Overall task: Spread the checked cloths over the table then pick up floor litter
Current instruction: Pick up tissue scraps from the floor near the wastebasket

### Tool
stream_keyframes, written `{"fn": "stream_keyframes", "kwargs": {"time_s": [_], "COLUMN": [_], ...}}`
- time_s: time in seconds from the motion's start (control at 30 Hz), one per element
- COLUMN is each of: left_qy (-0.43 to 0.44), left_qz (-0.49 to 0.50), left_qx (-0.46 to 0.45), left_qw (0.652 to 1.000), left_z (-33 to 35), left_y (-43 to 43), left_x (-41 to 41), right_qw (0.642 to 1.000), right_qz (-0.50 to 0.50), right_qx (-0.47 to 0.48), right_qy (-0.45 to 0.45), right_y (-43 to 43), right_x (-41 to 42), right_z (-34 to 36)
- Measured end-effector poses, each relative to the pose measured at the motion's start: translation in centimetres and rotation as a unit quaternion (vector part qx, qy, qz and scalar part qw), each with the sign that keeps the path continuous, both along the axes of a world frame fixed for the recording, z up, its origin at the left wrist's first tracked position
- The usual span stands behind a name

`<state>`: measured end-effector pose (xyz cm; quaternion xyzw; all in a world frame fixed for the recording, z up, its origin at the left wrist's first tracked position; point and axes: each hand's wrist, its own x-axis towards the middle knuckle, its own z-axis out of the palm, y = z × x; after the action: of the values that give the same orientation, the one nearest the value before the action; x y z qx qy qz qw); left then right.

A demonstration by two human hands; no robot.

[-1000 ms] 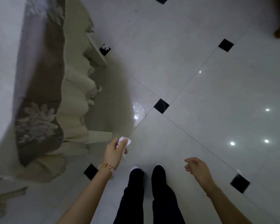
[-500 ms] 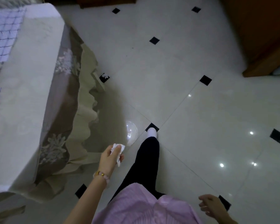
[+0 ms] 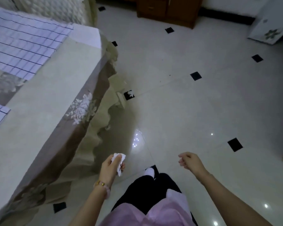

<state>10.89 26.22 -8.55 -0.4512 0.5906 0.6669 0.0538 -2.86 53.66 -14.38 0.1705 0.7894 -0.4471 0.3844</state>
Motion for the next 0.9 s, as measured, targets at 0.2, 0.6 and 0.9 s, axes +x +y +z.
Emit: {"fn": "stream_keyframes", "kwargs": {"time_s": [0.2, 0.6, 0.9], "left_qy": [0.001, -0.036, -0.024], "left_qz": [0.159, 0.454, 0.487], "left_qx": [-0.034, -0.040, -0.072], "left_qw": [0.987, 0.889, 0.870], "left_z": [-1.0, -11.7, -43.9], "left_y": [0.4, 3.2, -2.2], "left_x": [-4.5, -5.8, -0.6], "right_qw": [0.989, 0.888, 0.704], "right_qz": [0.146, 0.459, 0.694], "right_qx": [-0.026, 0.032, 0.021], "right_qy": [0.014, -0.004, 0.150], "right_y": [-5.6, -14.2, -30.4], "right_x": [-12.4, -22.5, -22.1], "right_z": [-0.3, -12.4, -44.5]}}
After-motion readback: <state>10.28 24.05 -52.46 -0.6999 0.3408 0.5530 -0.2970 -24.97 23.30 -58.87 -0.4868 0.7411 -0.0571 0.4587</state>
